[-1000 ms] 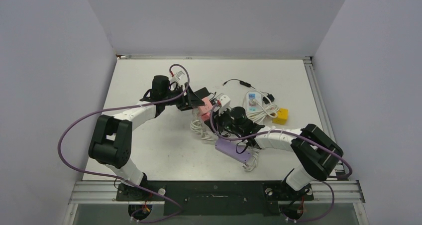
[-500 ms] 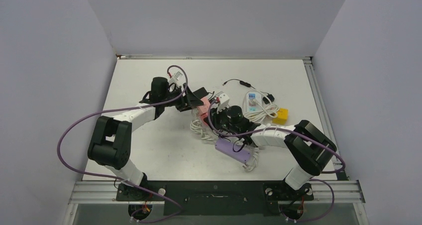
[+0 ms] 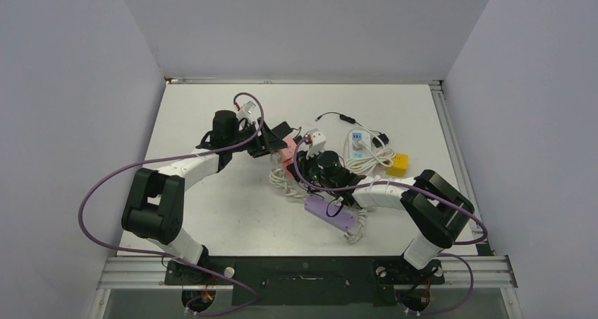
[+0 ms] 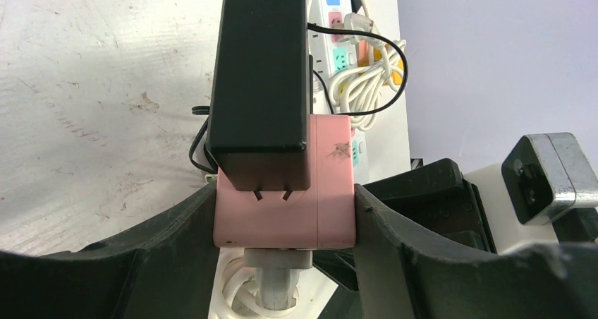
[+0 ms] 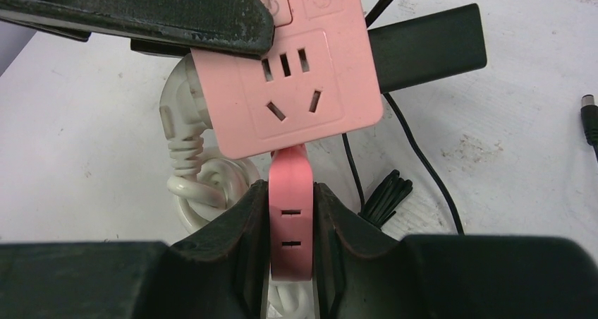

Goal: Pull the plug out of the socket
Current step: Remove the plug from the socket.

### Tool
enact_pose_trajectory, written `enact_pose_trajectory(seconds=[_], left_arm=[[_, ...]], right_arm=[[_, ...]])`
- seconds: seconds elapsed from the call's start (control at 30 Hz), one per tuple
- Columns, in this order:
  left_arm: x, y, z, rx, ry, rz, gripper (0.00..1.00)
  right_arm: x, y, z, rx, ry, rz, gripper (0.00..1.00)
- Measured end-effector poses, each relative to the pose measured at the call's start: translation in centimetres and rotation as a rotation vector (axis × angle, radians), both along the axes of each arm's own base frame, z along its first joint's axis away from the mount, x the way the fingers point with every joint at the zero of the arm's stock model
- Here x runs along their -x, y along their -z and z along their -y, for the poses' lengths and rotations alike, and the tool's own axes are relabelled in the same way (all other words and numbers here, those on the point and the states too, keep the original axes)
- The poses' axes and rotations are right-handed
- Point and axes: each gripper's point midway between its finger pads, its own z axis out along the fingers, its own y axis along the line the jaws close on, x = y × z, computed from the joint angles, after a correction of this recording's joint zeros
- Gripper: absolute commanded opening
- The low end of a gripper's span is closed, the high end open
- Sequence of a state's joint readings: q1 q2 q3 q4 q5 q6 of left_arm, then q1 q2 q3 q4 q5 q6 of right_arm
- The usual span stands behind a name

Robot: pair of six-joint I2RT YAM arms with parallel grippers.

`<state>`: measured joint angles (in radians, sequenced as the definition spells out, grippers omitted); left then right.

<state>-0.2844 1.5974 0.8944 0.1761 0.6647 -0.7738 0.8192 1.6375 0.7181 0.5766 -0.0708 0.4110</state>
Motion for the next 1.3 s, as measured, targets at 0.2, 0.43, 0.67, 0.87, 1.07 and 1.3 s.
enact_pose_trajectory(seconds=[0.2,0.43,0.67,0.87,1.07,1.3], left_arm=[[-0.2,0.1,-0.1,-0.007,-0.012,0.003,0.0],[-0.1,-0.1,0.0,-0.004,-0.01,0.006,0.0],[0.0,-0.2,0.0,0.0,-0.007,0.003,0.0],[0.1,-0.3,0.1,0.004,0.001,0.002,0.0],[0.5,-0.6,0.3,0.017,0.023,0.0,0.0],[0.9,-0.6,0.4,0.025,0.041,-0.014,0.0]], right_arm=[[-0.4,0.2,0.0,-0.009,0.032,-0.022,0.05],[-1.2,0.1,0.8,-0.027,0.052,-0.04,0.05],[-1.2,0.1,0.8,-0.005,0.021,-0.014,0.05],[-1.0,0.0,0.9,0.029,-0.024,0.043,0.05],[-0.1,-0.4,0.9,0.062,-0.073,0.102,0.05],[0.6,-0.5,0.8,0.109,-0.115,0.16,0.05]])
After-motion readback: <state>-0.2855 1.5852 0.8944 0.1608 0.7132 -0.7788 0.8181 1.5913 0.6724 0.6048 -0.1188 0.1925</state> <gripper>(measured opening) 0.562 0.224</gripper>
